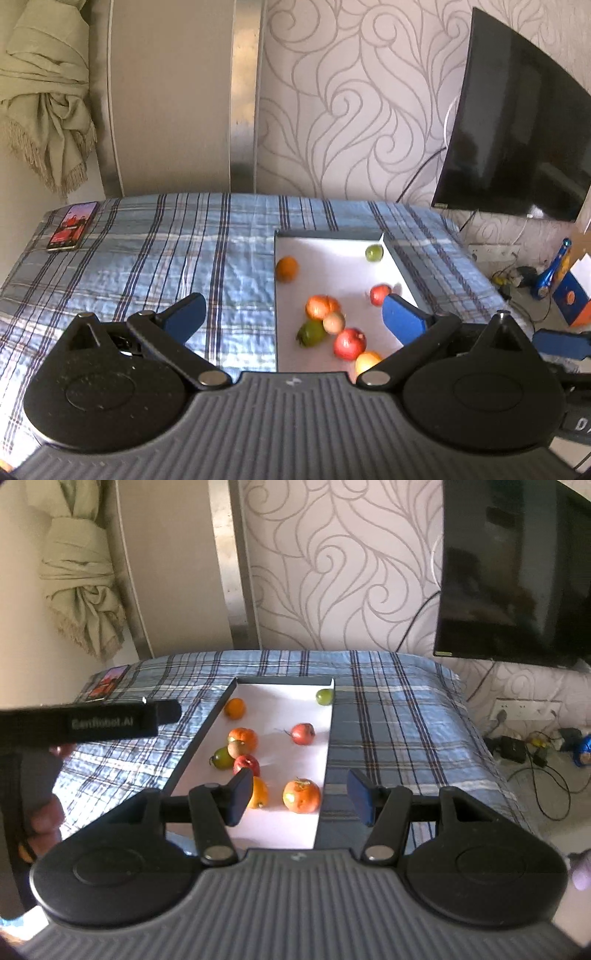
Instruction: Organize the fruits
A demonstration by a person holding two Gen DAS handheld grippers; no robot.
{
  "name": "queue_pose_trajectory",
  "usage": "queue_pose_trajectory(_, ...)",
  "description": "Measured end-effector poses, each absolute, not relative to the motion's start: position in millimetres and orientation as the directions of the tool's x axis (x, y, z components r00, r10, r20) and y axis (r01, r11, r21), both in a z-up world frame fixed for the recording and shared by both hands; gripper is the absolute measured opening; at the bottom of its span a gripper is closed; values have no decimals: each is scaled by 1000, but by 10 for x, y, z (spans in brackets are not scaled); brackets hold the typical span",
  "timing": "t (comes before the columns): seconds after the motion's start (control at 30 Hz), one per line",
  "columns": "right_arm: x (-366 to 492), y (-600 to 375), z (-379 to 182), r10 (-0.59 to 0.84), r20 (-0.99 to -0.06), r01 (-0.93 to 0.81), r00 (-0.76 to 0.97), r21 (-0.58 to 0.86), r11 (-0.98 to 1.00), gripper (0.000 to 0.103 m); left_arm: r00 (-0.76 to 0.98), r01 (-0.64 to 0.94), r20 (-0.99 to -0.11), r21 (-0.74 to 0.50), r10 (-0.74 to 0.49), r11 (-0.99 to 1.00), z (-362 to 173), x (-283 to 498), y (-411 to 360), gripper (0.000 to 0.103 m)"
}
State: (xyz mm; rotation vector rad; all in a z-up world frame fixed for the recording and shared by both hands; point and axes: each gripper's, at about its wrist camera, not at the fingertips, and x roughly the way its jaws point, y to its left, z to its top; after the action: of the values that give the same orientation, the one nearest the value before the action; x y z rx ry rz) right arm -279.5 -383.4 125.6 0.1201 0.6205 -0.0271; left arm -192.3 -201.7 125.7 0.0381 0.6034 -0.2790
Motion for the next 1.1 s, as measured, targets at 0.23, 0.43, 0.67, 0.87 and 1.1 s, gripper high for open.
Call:
queue_pose_trajectory(0.23,-2919,-3797,1248,20,-582,56,813,114,992,59,755,272,-609,-46,-243,961,1186,-1968,-2014,103)
queue_pose_trajectory(0.43,-2991,-3763,1266,22,-580,56,814,116,992,59,738,303,-624,-34,-257,952,1145,-2041,-2074,103)
queue_pose_trajectory(0.67,-3071,-3765,1234,12,-593,71,805,115,991,59,720,319,-642,-34,-265,947,1048,-2103,-2133,103)
queue_pose_trajectory(0.87,-3118,-3775,1215,3,-601,79,799,111,991,59,717,329,-643,-32,-271,944,1010,-2165,-2158,103)
queue_pose_trajectory(1.1,-3140,-3764,1212,2,-601,76,799,105,992,59,719,329,-639,-31,-272,944,1000,-2229,-2167,102)
